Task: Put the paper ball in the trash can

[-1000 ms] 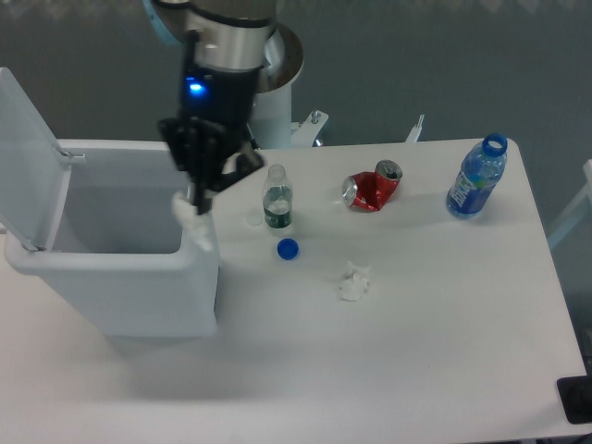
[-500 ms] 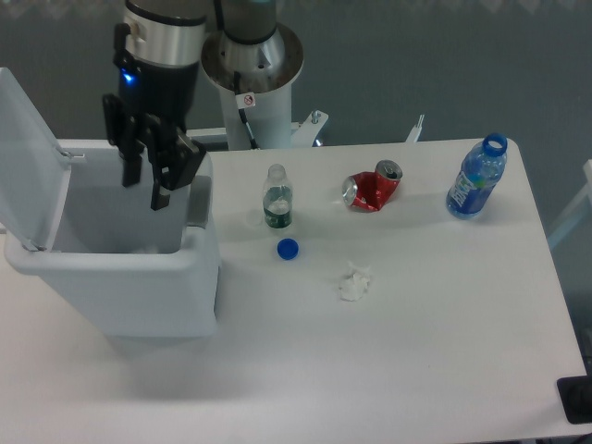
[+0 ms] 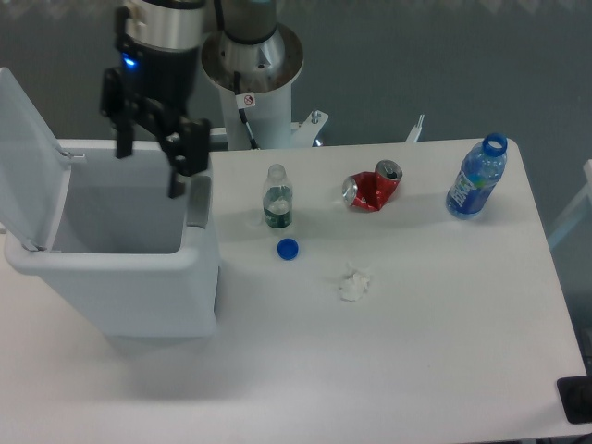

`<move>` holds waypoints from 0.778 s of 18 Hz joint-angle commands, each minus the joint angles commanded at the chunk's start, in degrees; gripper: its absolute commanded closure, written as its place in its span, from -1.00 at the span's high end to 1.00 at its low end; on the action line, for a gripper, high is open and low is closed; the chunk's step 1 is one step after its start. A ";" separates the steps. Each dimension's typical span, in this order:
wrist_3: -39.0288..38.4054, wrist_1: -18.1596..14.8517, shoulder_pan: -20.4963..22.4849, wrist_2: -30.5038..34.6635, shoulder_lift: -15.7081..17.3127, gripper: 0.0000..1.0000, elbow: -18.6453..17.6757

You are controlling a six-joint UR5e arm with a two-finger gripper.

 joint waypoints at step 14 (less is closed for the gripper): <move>11.77 3.17 18.91 0.09 -11.15 1.00 1.14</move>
